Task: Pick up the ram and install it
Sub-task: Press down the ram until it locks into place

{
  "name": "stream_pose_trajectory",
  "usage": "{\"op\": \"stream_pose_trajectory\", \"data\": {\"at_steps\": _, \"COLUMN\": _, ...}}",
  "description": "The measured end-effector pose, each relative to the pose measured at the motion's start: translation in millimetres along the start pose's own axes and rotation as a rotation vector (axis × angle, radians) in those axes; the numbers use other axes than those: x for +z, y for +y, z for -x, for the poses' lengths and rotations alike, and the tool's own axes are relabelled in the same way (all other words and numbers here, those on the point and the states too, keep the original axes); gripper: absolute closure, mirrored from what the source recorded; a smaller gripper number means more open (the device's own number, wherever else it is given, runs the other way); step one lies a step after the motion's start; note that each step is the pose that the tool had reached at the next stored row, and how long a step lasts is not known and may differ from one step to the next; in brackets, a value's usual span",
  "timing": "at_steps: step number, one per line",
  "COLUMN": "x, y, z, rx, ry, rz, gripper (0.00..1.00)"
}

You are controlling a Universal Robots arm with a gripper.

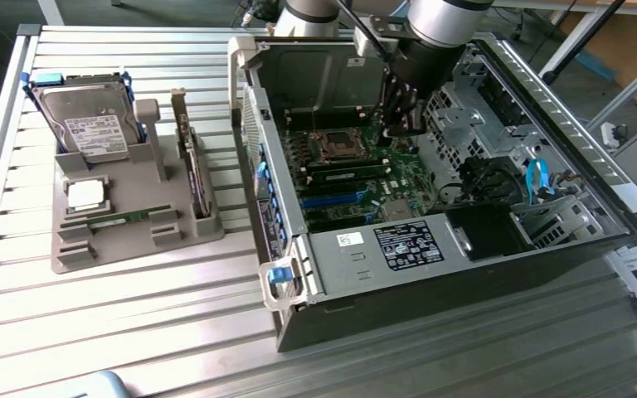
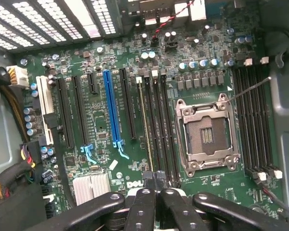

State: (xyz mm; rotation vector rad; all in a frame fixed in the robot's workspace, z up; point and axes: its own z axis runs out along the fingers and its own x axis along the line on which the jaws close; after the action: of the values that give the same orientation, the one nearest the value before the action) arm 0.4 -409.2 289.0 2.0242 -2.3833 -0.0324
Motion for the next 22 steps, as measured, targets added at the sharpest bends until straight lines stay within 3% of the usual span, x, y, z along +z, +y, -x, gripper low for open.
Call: {"op": "stream_pose_trajectory", "data": {"at_steps": 22, "x": 0.0, "y": 0.0, "z": 0.0, "rx": 0.144, "ry": -0.0036, "rz": -0.0003, "gripper": 0.89}}
